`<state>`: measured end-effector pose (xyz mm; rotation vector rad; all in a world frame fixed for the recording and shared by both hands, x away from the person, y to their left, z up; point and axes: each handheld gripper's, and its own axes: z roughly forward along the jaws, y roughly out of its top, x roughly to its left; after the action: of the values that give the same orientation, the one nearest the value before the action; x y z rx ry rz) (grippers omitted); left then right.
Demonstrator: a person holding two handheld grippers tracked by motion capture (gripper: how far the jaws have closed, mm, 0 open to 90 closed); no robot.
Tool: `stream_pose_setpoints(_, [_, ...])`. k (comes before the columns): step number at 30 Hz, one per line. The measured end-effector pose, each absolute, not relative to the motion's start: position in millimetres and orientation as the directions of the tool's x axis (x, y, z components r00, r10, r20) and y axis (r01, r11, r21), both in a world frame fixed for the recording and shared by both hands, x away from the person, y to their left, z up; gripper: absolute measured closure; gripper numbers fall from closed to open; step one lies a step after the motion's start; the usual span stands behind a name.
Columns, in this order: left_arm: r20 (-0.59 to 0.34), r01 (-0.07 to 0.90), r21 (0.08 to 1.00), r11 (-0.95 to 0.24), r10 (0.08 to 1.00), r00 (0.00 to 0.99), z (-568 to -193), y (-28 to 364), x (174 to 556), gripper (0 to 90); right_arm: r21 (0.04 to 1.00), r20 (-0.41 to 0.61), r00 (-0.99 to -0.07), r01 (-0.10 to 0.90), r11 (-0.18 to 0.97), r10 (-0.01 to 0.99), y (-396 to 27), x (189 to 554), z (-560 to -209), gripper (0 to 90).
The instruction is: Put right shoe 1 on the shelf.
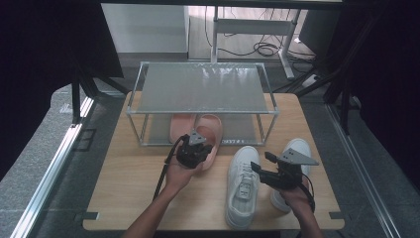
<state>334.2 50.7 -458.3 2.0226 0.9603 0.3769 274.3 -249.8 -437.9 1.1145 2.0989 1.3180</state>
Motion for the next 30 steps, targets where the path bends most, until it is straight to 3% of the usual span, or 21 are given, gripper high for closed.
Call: stream_pose_setpoints(30, [-0.207, 0.542, 0.789, -0.290, 0.705, 0.678, -488.1, 108.3, 305.8, 89.7, 0.881, 0.061, -0.588, 0.412, 0.233, 0.807, -248.2, 274.8, -439.5, 34.6])
